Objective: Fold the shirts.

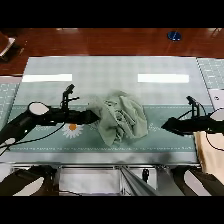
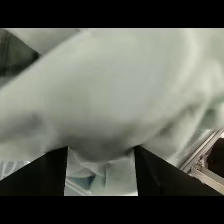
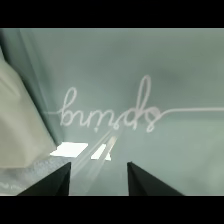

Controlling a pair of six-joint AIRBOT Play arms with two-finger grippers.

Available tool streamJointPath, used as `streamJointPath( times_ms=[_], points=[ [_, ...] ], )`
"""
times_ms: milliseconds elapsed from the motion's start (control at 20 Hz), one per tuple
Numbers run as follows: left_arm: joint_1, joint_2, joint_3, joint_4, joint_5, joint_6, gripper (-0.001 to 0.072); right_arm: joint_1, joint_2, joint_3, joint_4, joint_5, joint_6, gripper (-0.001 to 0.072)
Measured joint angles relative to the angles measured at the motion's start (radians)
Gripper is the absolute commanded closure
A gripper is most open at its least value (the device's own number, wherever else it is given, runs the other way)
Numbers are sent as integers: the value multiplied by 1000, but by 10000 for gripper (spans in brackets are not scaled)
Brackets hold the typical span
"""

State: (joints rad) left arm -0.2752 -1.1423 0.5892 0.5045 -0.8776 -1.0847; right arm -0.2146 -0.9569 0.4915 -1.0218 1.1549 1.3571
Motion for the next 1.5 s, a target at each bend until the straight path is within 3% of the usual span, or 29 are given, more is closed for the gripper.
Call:
streamJointPath(
  times_ms=[50, 400, 750, 800, 900, 1150, 1500],
  points=[
    [-2, -34, 14, -15, -3, 13, 681, 27, 0, -9, 0, -5, 6, 302],
    [-6, -115, 66, -37, -39, 69, 688, 181, -48, -31, 13, -45, 67, 302],
    [-6, -123, 75, -42, -50, 80, 688, 327, -192, -13, 217, -175, 41, 315],
    [-6, -123, 75, -42, -50, 80, 688, 346, -215, 1, 237, -190, 34, 384],
    [-6, -123, 76, -42, -52, 80, 688, 377, -256, 37, 245, -230, 23, 685],
    [43, -109, 118, -45, -92, 79, 688, 382, -291, 238, 277, -174, -53, 686],
    [299, 92, 436, -192, -192, 77, 688, 226, -217, 942, 176, 21, -32, 686]
  ],
)
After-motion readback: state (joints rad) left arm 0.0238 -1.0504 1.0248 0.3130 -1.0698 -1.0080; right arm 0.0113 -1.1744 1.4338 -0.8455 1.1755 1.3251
